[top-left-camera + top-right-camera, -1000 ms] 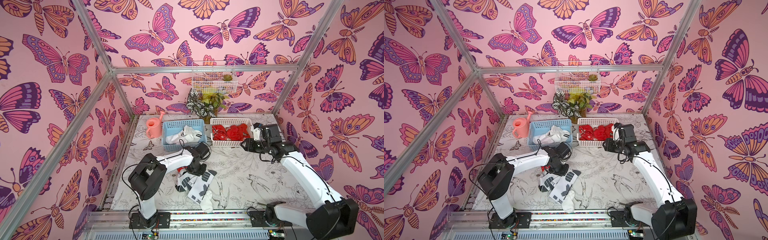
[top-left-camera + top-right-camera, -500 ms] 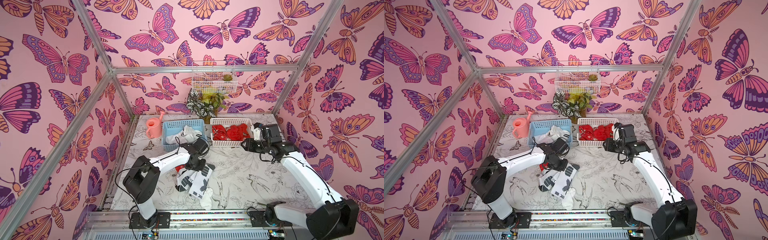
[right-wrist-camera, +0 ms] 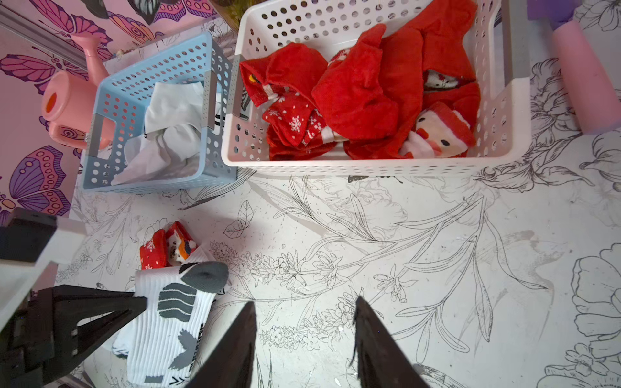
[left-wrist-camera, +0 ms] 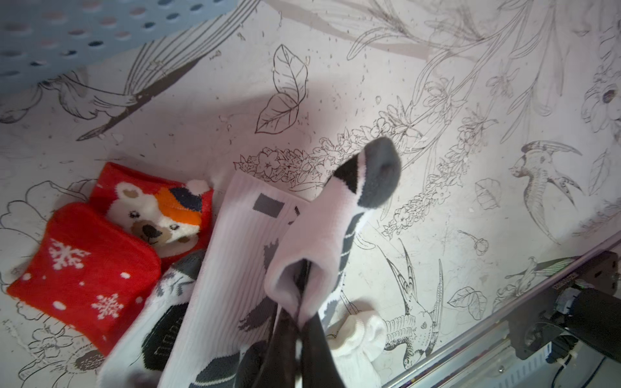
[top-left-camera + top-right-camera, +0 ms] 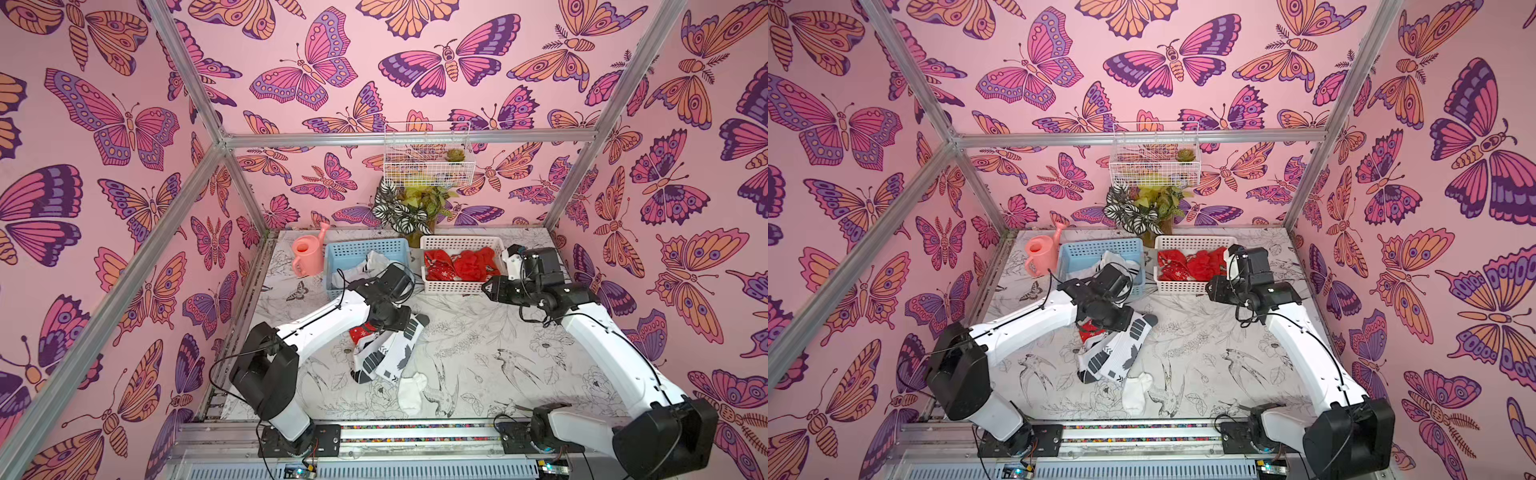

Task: Sort the socks into the basket by color
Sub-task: Pick up the sock at the center of the board, then place the sock in the bin.

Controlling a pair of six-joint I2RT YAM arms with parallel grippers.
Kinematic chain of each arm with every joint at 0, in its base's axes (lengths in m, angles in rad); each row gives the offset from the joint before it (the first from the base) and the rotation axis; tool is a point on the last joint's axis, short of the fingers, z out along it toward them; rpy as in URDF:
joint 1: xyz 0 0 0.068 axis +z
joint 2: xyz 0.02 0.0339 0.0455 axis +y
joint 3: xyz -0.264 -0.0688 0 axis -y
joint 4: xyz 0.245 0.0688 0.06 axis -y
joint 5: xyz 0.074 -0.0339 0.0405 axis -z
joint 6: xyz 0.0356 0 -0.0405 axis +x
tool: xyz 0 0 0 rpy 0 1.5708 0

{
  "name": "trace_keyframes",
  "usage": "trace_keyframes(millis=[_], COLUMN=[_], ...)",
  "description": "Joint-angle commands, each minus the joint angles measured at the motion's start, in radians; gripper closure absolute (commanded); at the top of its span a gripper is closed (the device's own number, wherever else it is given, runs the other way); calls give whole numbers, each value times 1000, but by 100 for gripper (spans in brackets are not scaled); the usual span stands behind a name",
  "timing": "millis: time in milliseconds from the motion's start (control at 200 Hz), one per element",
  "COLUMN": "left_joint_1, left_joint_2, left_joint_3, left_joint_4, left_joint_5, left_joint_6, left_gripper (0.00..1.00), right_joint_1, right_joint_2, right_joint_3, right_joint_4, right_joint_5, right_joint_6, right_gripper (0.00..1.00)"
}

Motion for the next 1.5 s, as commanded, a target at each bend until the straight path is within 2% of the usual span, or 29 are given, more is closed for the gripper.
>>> trace_keyframes(millis=[0,346,727,972,1499], left_joint_1=[12,49,92,168,339], left_joint_2=[-29,-41,-38,-21,3], left_joint_3=[22,72,203,275,303], left_joint_4=[-24,-22,-8,26,194], left_joint_5=[4,-8,-55,-54,-50], left_joint_6=[-14,-24,-37,-57,-167], left_gripper=[100,100,100,100,100], right_joint_1=[6,6,6,6,6], right_joint_2=[-3,0,2,2,24], right_joint_3=[37,25,26,27,36], right_joint_4=[-1,2,-1,-4,-9], right_joint_5=[1,-4,-3,-2,2], right_joint_6=[-20,-20,-25,-25,-28], right_gripper=[51,51,51,51,51])
